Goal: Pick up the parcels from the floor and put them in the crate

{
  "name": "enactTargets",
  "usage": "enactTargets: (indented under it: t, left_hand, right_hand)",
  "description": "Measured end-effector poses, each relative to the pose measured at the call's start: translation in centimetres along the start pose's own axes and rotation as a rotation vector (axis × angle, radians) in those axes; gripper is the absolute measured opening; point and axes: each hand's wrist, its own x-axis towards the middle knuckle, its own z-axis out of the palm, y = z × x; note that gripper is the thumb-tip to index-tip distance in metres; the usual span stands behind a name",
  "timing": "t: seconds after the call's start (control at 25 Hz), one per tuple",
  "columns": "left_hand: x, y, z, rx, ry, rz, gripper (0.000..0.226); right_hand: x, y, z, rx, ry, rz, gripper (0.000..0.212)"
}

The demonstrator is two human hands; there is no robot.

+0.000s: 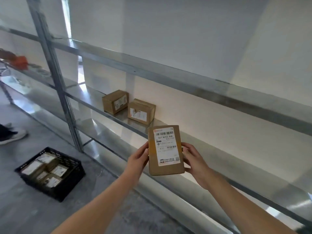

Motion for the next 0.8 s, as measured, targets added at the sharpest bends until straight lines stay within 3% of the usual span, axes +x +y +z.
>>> enactTargets:
  t: [0.36, 0.8]
  left_hand:
    - [-2.7, 0.5, -11.3, -0.206, 0.325, 0.042, 0.032]
    - [-3.3, 4.3, -14.9, -0.254, 0.718, 0.155, 0.038]
  right_hand:
    - [4.2, 0.9, 12.4, -0.031, -0.347, 0.127, 0.032]
    - [11.7, -1.8, 20.3, -0.08, -0.788, 0.196, 0.041]
